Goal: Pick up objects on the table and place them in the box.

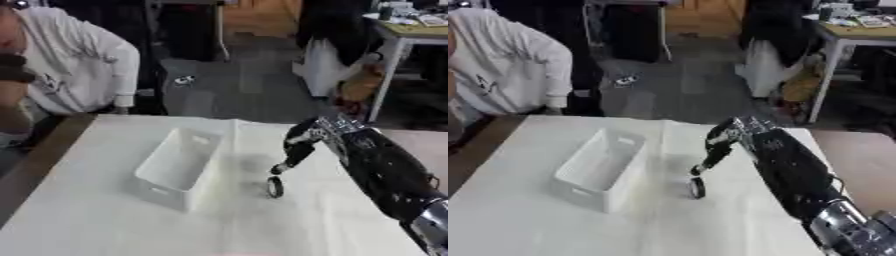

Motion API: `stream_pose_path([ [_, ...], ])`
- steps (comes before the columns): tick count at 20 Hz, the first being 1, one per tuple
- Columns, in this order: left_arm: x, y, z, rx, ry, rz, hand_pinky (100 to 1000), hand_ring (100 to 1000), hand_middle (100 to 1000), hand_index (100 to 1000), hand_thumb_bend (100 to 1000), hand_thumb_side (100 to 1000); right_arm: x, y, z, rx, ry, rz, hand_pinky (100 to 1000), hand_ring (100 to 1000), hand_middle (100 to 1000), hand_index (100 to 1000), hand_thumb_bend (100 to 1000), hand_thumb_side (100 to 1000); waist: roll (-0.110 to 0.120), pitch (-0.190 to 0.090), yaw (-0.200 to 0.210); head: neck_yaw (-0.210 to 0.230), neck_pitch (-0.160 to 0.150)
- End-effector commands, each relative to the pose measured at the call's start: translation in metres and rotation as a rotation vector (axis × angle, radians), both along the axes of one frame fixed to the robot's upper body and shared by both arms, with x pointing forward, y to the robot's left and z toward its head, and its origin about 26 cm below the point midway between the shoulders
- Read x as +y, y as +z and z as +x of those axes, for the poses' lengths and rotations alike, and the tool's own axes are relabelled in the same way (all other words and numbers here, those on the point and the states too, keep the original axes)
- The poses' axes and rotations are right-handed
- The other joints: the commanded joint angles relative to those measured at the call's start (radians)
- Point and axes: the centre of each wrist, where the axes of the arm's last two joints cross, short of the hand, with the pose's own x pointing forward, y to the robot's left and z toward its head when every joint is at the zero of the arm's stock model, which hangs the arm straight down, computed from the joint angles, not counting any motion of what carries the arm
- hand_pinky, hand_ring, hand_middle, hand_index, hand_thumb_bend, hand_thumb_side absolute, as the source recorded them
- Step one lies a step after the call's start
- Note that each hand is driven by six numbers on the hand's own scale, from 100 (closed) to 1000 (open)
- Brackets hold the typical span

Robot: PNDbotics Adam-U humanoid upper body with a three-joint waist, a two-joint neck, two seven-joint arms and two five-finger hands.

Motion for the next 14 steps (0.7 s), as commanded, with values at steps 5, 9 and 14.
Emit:
stream_pose_path([
  [5,-0.0001,0.0076,-0.0015,-0.015,-0.011,0.018,778,622,712,732,244,774,0.0045,0.0047,0.0003,0.114,0.110,-0.100,809,666,607,670,460,1000,0.007,-0.008,-0.001,-0.011,0.002],
  [9,0.0000,0.0075,-0.0015,-0.013,-0.012,0.019,779,622,712,732,243,774,0.0037,0.0077,0.0006,0.101,0.103,-0.114,824,674,614,677,421,1000,0.006,-0.006,-0.001,-0.009,0.003],
  [14,-0.0002,0.0072,-0.0015,-0.011,-0.013,0.019,779,622,712,732,243,774,0.0061,0.0026,0.0003,0.103,0.065,-0.110,758,667,606,717,344,1000,0.008,-0.009,-0.001,-0.008,0.013],
])
